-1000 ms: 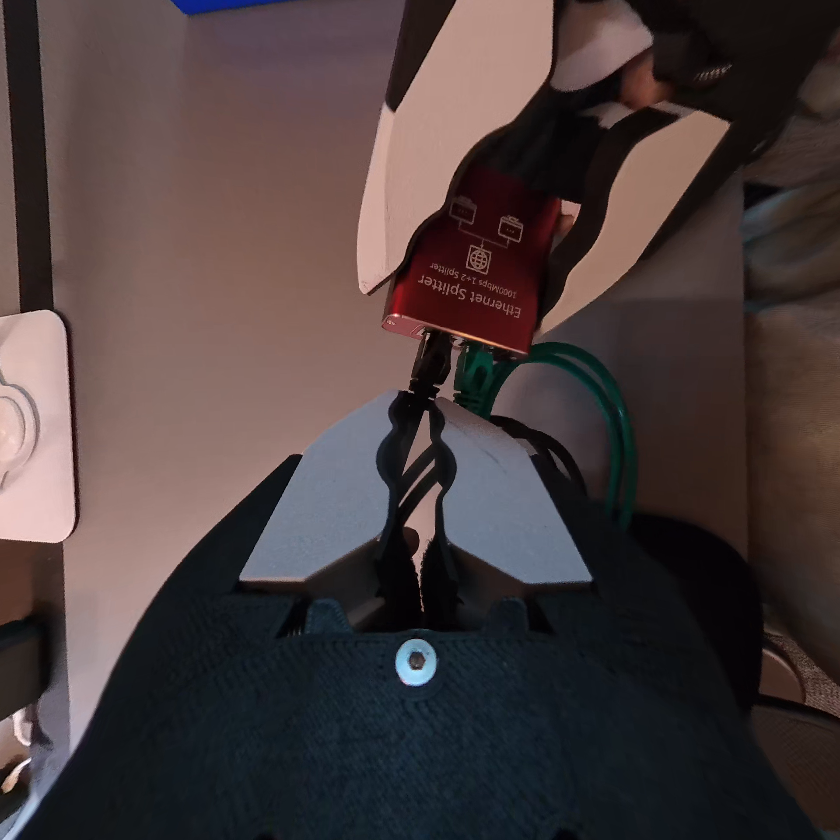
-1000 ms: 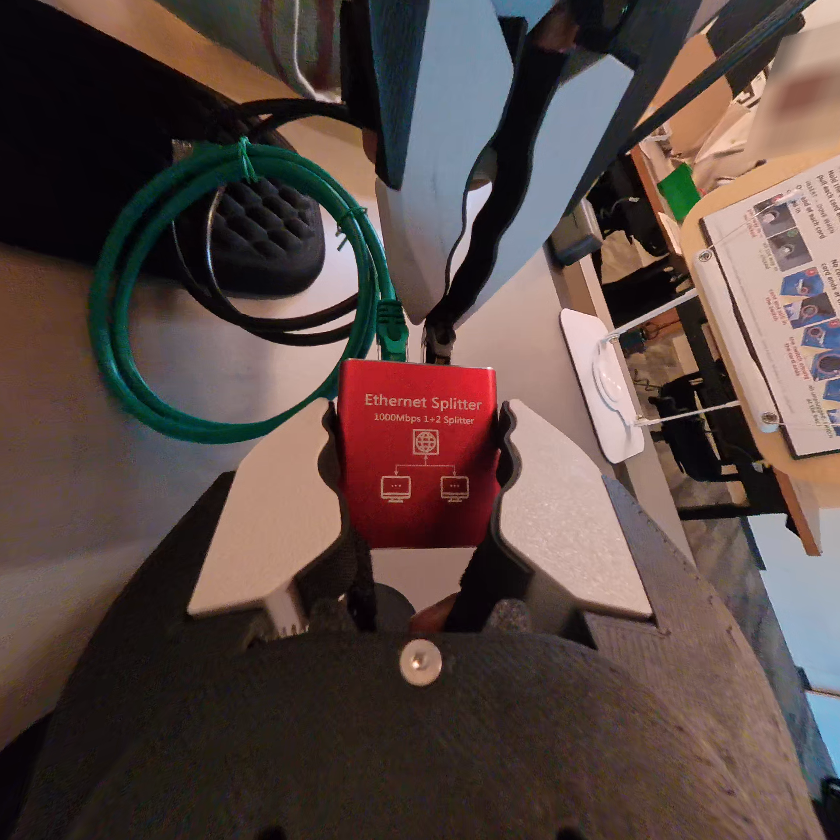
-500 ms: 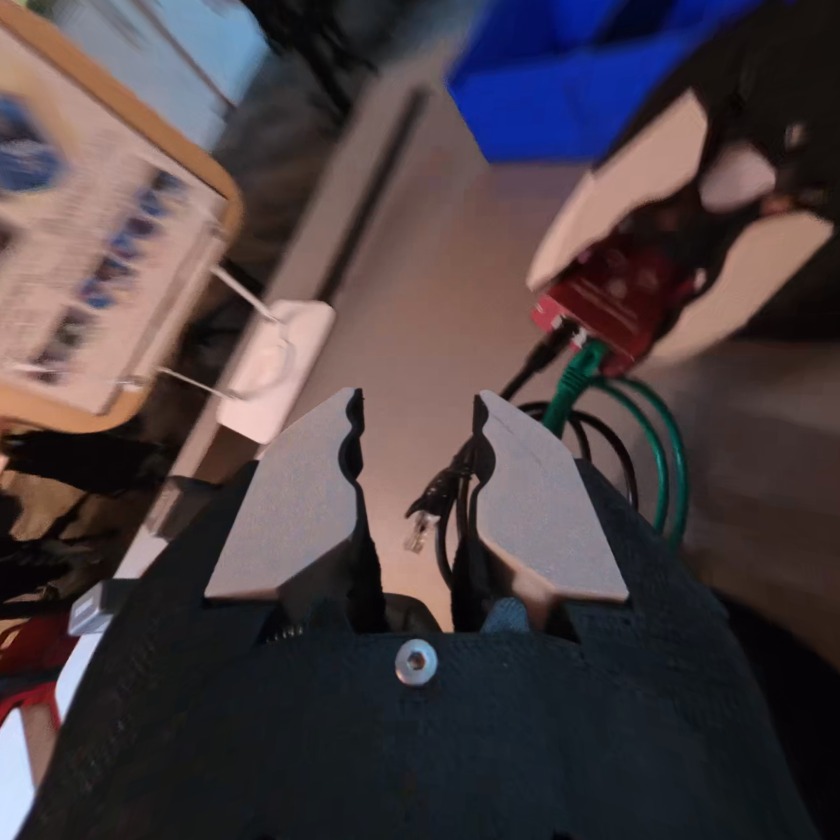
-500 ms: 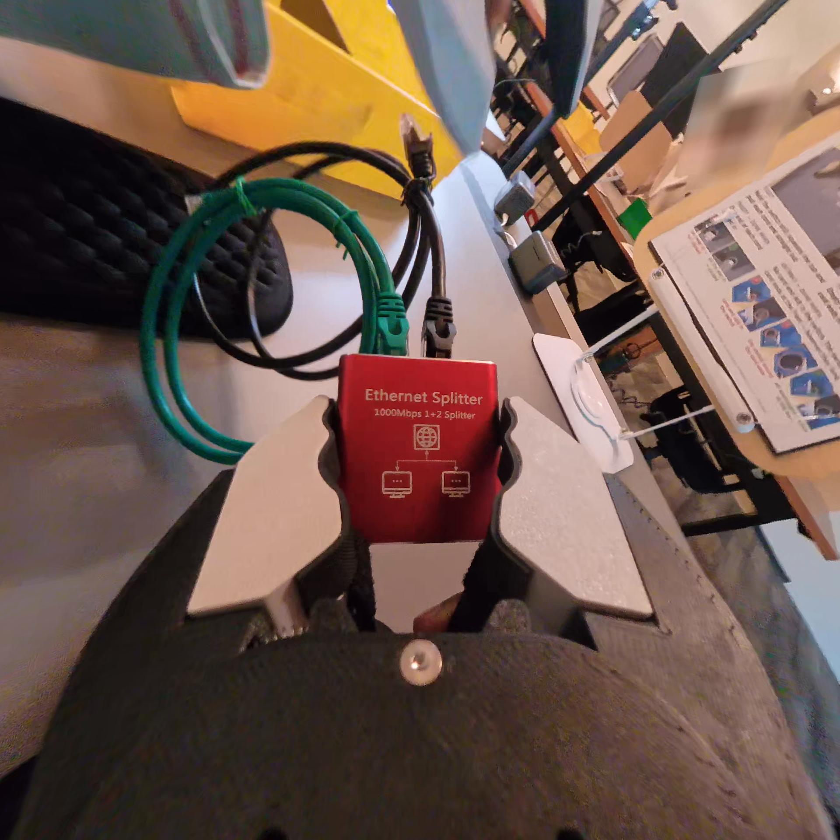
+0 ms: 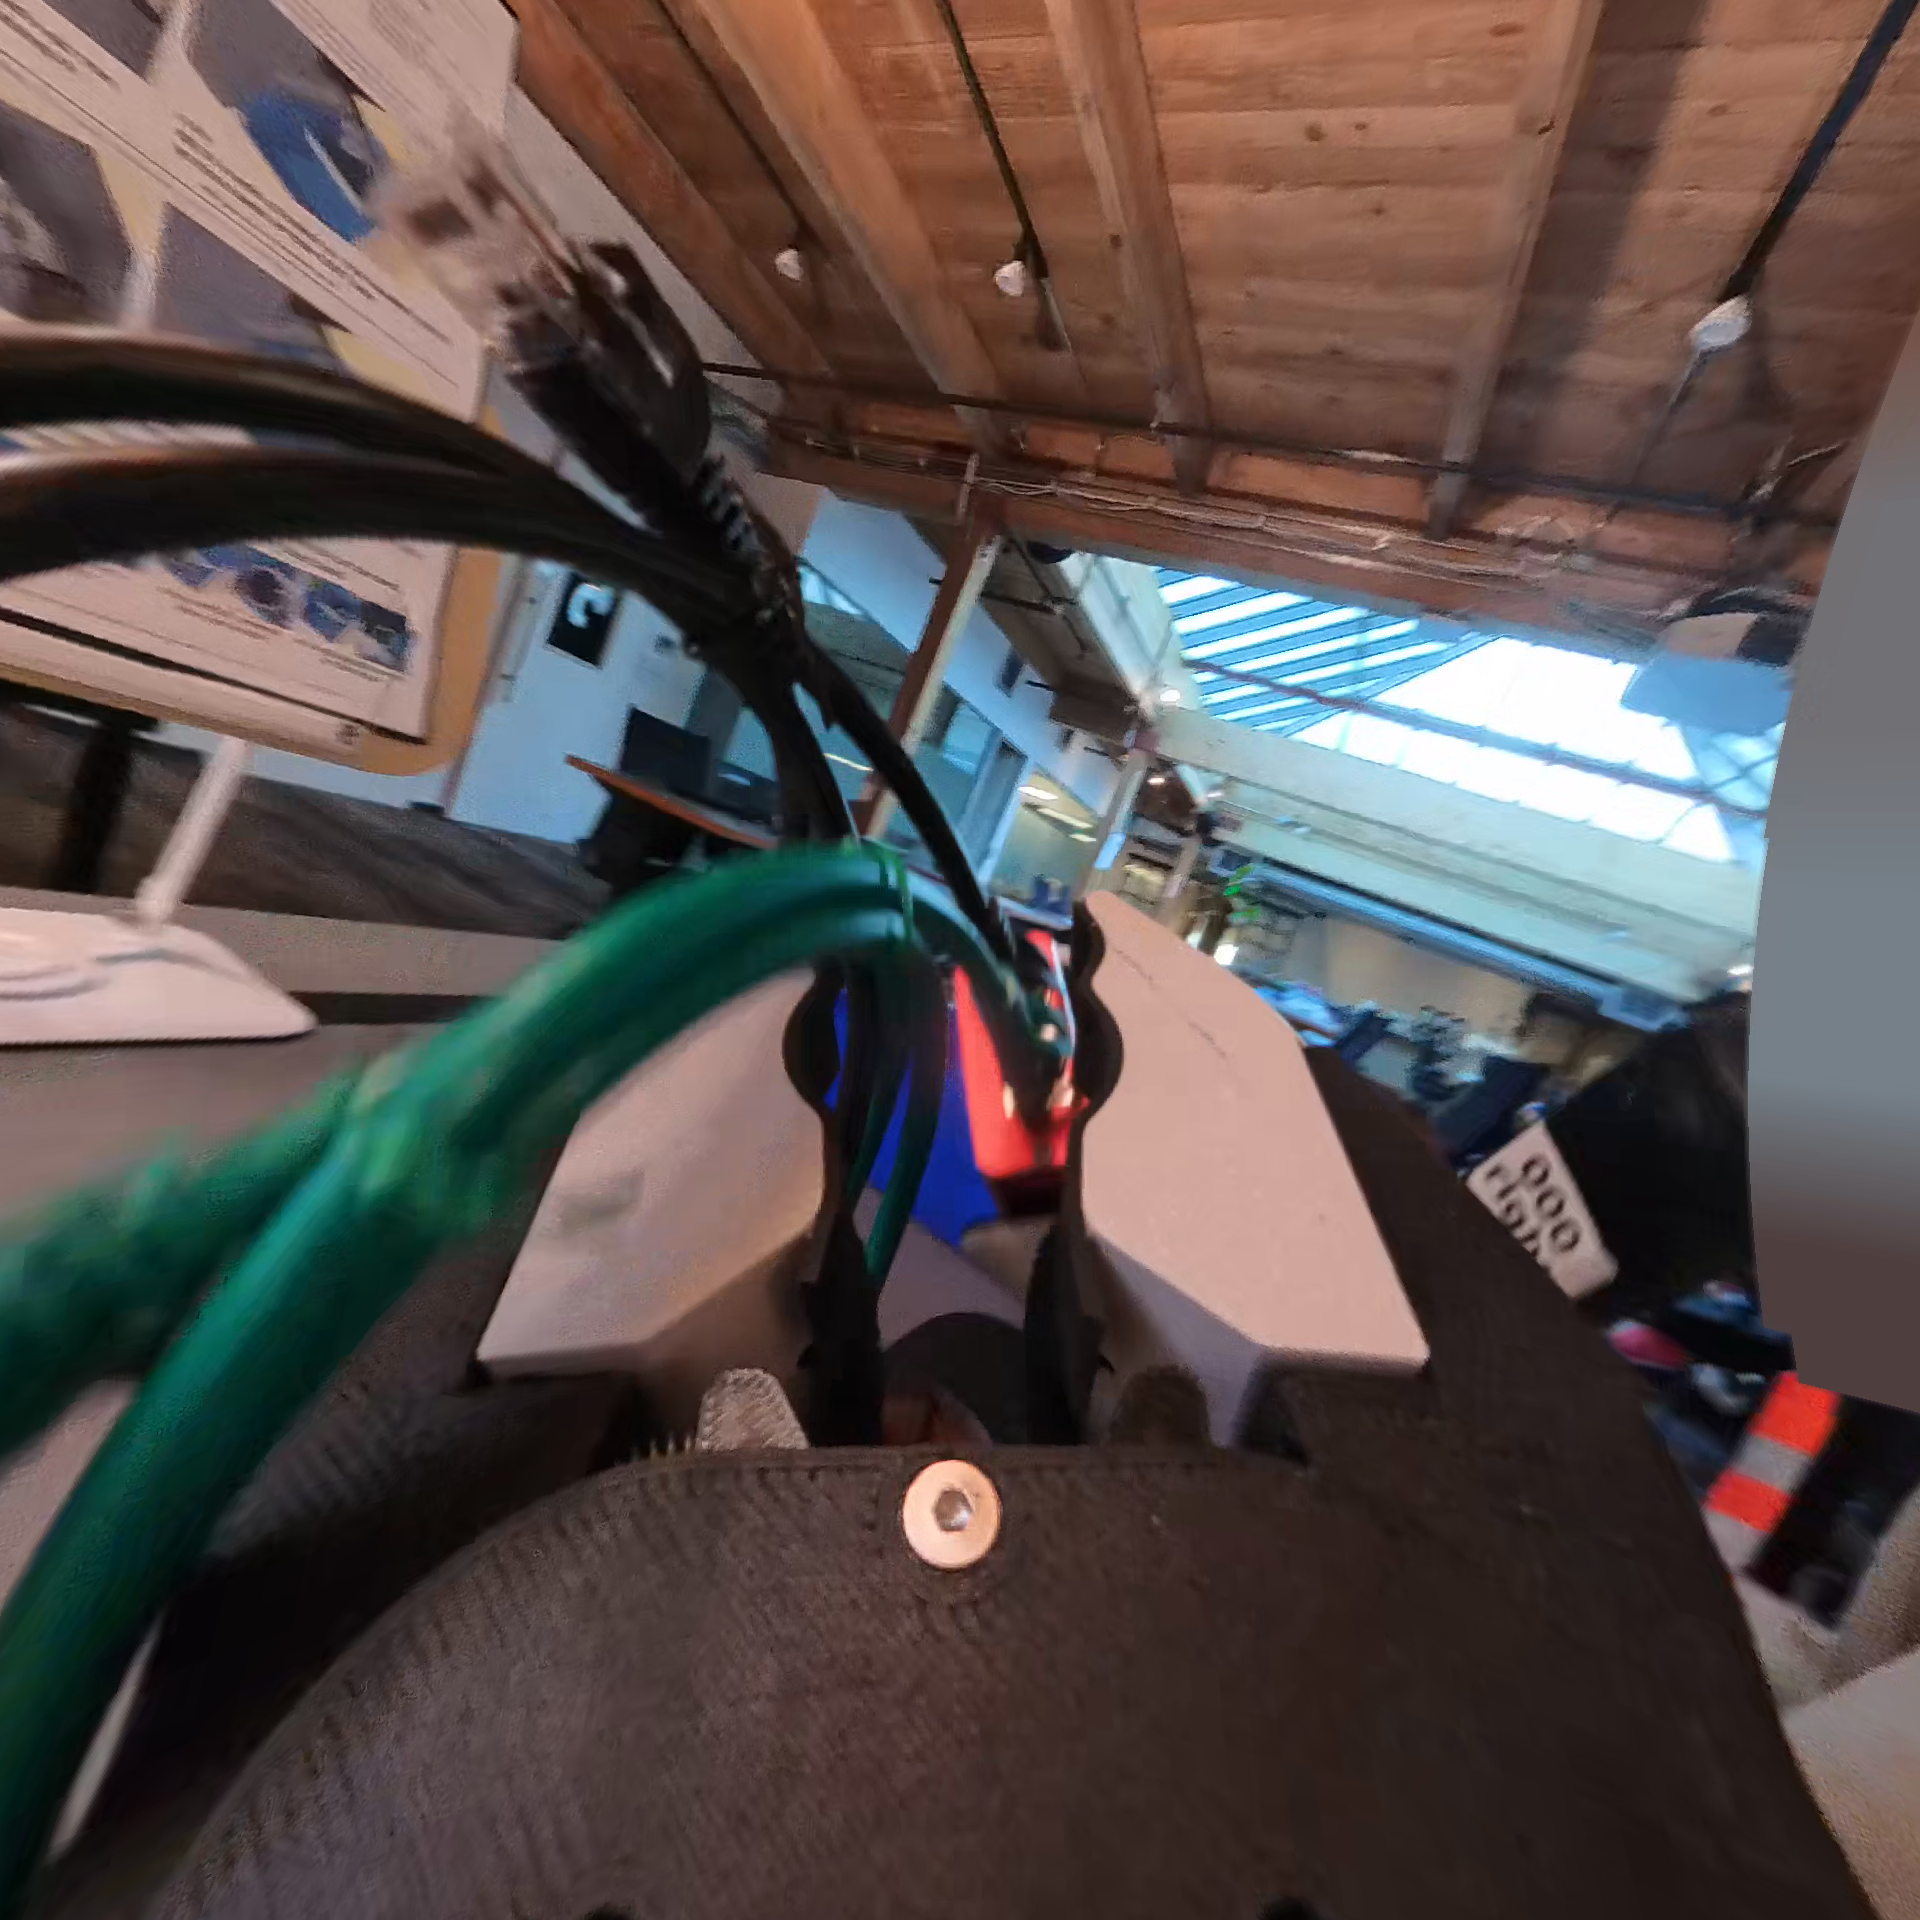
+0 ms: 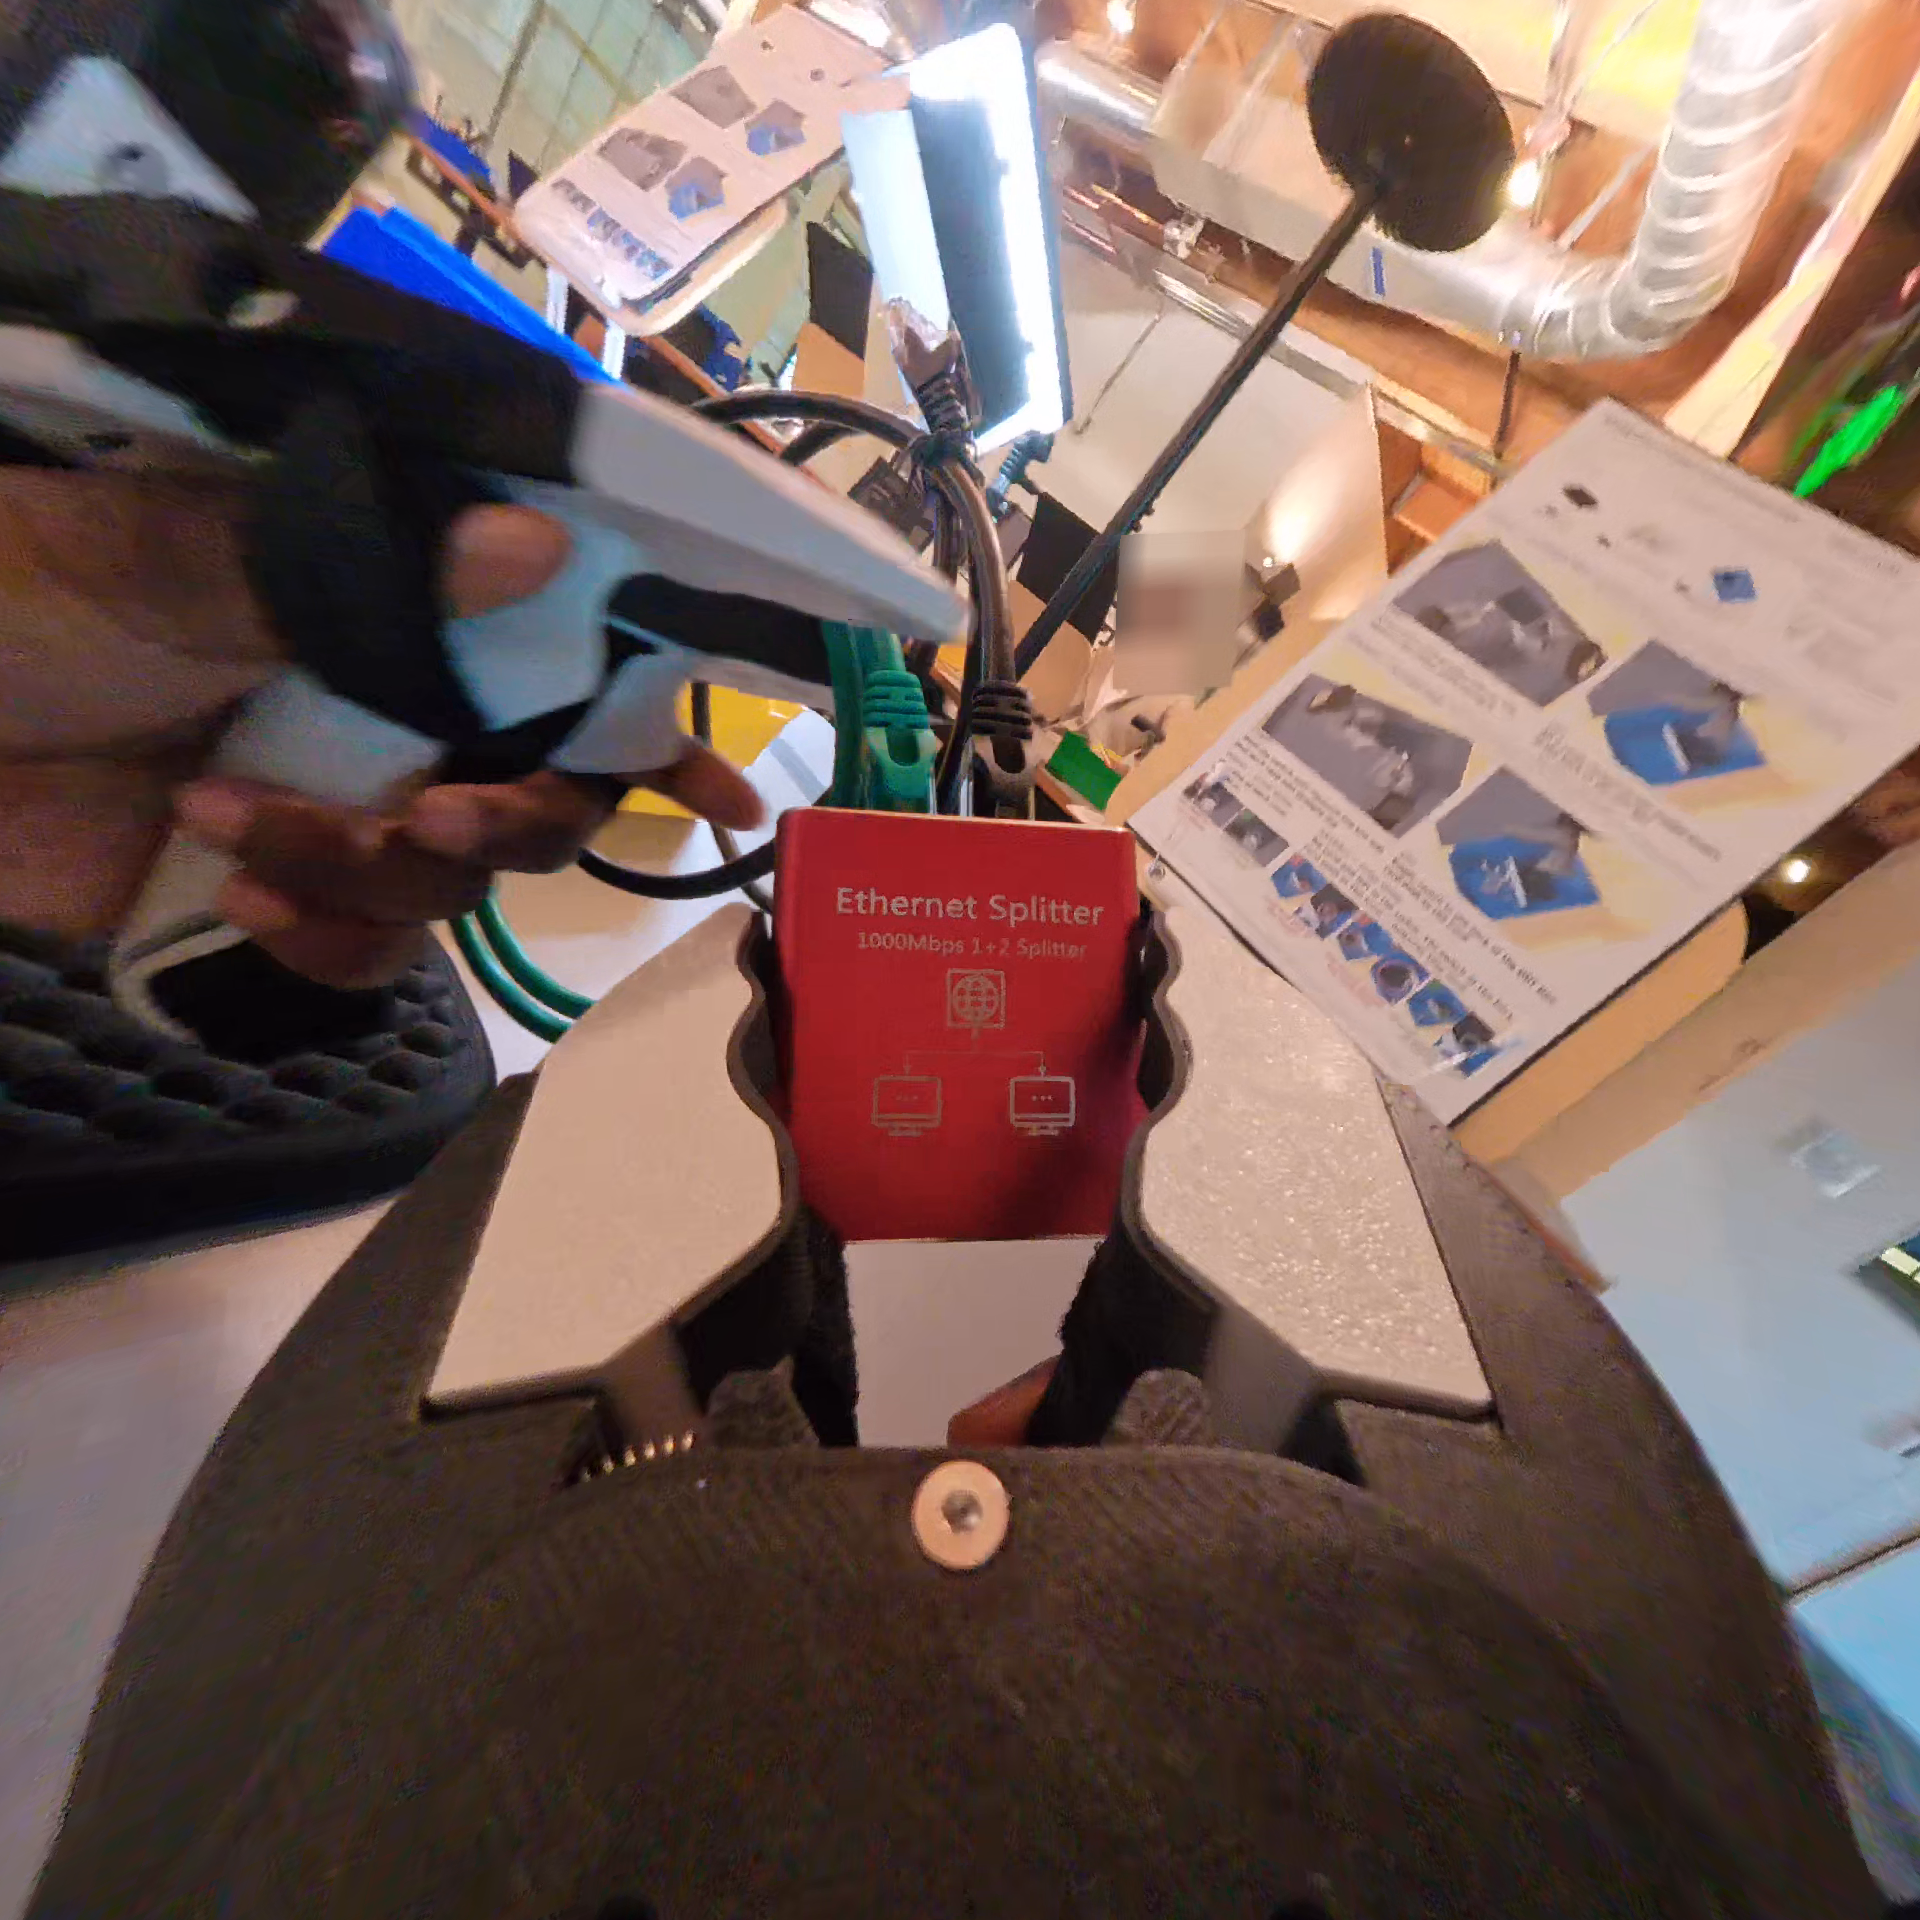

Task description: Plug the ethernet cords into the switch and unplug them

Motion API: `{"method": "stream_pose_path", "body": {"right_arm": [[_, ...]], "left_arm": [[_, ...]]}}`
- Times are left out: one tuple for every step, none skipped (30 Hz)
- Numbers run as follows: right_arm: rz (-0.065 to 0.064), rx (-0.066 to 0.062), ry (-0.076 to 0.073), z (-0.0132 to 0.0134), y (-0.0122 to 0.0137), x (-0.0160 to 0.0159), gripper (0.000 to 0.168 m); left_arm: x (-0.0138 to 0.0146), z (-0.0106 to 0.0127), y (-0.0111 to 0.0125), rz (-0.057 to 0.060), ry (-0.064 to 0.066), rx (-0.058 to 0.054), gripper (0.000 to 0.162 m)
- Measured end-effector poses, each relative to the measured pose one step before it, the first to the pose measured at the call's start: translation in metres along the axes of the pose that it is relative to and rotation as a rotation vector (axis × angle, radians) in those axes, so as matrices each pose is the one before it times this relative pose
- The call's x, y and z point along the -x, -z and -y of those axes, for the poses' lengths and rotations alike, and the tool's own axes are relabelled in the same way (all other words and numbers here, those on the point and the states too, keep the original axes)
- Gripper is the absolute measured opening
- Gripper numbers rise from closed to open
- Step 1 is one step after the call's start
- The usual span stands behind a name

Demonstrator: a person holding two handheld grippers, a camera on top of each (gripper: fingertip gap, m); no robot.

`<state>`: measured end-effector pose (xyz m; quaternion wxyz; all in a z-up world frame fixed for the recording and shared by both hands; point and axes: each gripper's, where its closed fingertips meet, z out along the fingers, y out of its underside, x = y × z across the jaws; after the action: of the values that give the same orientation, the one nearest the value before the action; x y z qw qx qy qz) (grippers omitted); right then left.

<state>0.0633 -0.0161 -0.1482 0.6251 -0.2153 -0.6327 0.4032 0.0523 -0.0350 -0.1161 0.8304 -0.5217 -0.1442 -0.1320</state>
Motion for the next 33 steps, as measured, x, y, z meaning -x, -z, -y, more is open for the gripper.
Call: {"method": "stream_pose_path", "body": {"right_arm": [[0.003, -0.0047, 0.0352, 0.0036, -0.00108, 0.00613, 0.068], [-0.0004, -0.0051, 0.0297, 0.00305, -0.00075, 0.00455, 0.069], [0.0021, -0.0032, 0.0242, 0.00223, -0.00077, 0.00362, 0.069], [-0.0007, 0.0102, 0.009, -0.00039, -0.00162, 0.00136, 0.069], [0.0113, 0.0112, 0.0012, -0.00234, -0.0021, 0.00162, 0.069], [0.0159, -0.0128, -0.0096, -0.00092, -0.00145, 0.00158, 0.069], [0.0056, -0.0313, -0.0191, 0.00047, -0.00027, 0.00047, 0.07], [-0.0206, -0.0421, -0.0188, 0.00128, 0.00108, -0.00279, 0.073], [-0.0257, -0.0393, -0.0022, 0.00084, 0.00186, -0.00411, 0.083], [-0.0059, -0.0064, -0.0006, -0.00268, 0.00108, -0.00176, 0.092], [0.0226, 0.0291, -0.0096, -0.00653, -0.0008, 0.00219, 0.096], [0.0383, 0.0408, -0.009, -0.00691, -0.00217, 0.00489, 0.097], [0.0347, 0.022, 0.0027, -0.00301, -0.00193, 0.00521, 0.093], [0.0297, 0.002, 0.0146, 0.00073, -0.0004, 0.00528, 0.085], [-0.0047, 0.0043, 0.0027, 0.00071, 0.00047, 0.00015, 0.084], [-0.001, 0.0018, -0.0061, 0.00152, 0.00107, 0.00009, 0.084], [-0.0023, -0.0062, -0.003, 0.00265, 0.00136, 0.00003, 0.084], [-0.0063, -0.0061, -0.003, 0.00207, 0.00078, -0.00001, 0.084], [-0.002, -0.0007, -0.0112, 0.00101, -0.00003, 0.0002, 0.084], [0.0005, -0.0063, -0.0132, 0.00177, 0.00054, 0.00015, 0.084], [-0.0028, -0.0029, -0.0057, 0.00155, 0.00069, -0.00021, 0.084], [-0.0049, 0.0026, 0.0026, 0.00123, 0.00052, -0.00054, 0.084], [-0.0028, 0.0027, 0.0043, 0.00113, 0.00069, -0.00053, 0.084], [0.0014, -0.001, -0.0015, 0.00131, 0.00048, -0.0004, 0.084], [0.0022, 0.0026, -0.005, 0.00011, 0.00022, -0.00009, 0.084], [-0.0019, 0.0003, -0.0031, -0.00035, 0.00016, -0.00025, 0.084], [-0.0049, -0.0055, -0.006, 0.0, 0.00009, -0.00051, 0.084], [-0.0049, -0.0125, -0.0136, 0.00125, -0.00001, -0.00075, 0.084], [-0.008, -0.0085, -0.0071, 0.0016, 0.00003, -0.00115, 0.084], [-0.0142, -0.001, 0.0074, 0.00127, -0.00022, -0.0017, 0.084], [-0.0182, 0.0007, 0.0179, 0.00104, 0.00015, -0.00192, 0.084], [-0.0198, -0.0047, 0.0231, 0.00156, 0.00072, -0.00186, 0.084], [-0.0187, -0.0006, 0.0199, 0.00101, 0.00084, -0.00143, 0.084]], "left_arm": [[-0.0012, 0.00366, -0.00254, -0.0223, 0.0462, -0.0133, 0.041], [0.00193, 0.00353, -0.00062, -0.0046, 0.0371, -0.0191, 0.032], [0.00187, 0.00229, 0.00146, -0.0099, 0.0166, -0.0146, 0.017], [0.0009, -0.00005, 0.00104, -0.0102, 0.0336, -0.0053, 0.012], [0.00192, -0.00035, 0.00154, 0.0006, 0.0465, -0.0036, 0.009], [0.00087, 0.00014, 0.0017, -0.0045, 0.0343, -0.0041, 0.089], [0.00182, 0.00056, 0.00124, 0.0078, 0.0368, 0.0009, 0.162], [0.00121, 0.00257, 0.00146, 0.0011, 0.0494, -0.0073, 0.114], [0.00039, 0.00269, 0.00144, -0.0103, 0.0492, -0.0014, 0.063], [0.00123, 0.00173, 0.00117, -0.0015, 0.0351, 0.0071, 0.009], [0.0012, -0.00008, 0.00062, 0.0041, 0.0235, 0.0127, 0.007], [-0.00047, -0.00301, -0.00065, -0.0034, 0.0061, 0.0247, 0.01], [-0.00046, -0.00417, -0.00145, 0.0019, -0.0172, 0.0268, 0.01], [-0.0001, -0.00115, -0.00071, 0.0107, -0.0412, 0.0098, 0.009], [-0.00114, -0.00047, 0.00012, 0.0054, -0.0442, 0.0113, 0.007], [-0.00017, -0.00093, -0.00007, 0.0131, -0.0519, 0.0141, 0.007], [-0.00032, -0.00051, -0.00015, 0.0145, -0.0507, 0.002, 0.007], [-0.00186, 0.00091, -0.00014, 0.0046, -0.02, -0.0171, 0.006], [-0.00152, 0.00058, -0.00035, 0.0006, -0.0041, -0.0113, 0.006], [-0.0004, -0.00024, -0.00042, -0.0002, -0.0082, 0.0056, 0.153], [0.00008, -0.00061, -0.00047, -0.0026, -0.002, 0.0118, 0.157], [0.00009, -0.00043, -0.00019, -0.0054, 0.0008, 0.0069, 0.158], [0.00033, -0.00057, 0.0001, -0.0046, 0.0027, 0.005, 0.161], [-0.00044, -0.00012, 0.00013, -0.0051, 0.0047, -0.0014, 0.159], [-0.0005, -0.00002, -0.00019, -0.0036, 0.0065, 0.002, 0.159], [-0.00087, -0.00008, -0.00045, -0.0101, 0.0026, 0.007, 0.155], [-0.00213, 0.00001, -0.00096, -0.0223, 0.0017, 0.0104, 0.166], [-0.0022, -0.00035, -0.0015, -0.0263, 0.0062, 0.013, 0.162], [-0.00069, 0.00082, -0.00128, -0.0152, 0.0093, 0.0039, 0.157], [0.00021, 0.00113, -0.0012, -0.0063, 0.0005, 0.0036, 0.155], [0.00102, 0.0016, -0.00072, 0.0035, -0.0037, -0.0014, 0.093], [0.00203, 0.001, 0.00002, 0.0142, -0.0067, -0.0001, 0.025], [-0.00015, -0.00086, 0.00037, 0.003, -0.0051, 0.0075, 0.034]]}}
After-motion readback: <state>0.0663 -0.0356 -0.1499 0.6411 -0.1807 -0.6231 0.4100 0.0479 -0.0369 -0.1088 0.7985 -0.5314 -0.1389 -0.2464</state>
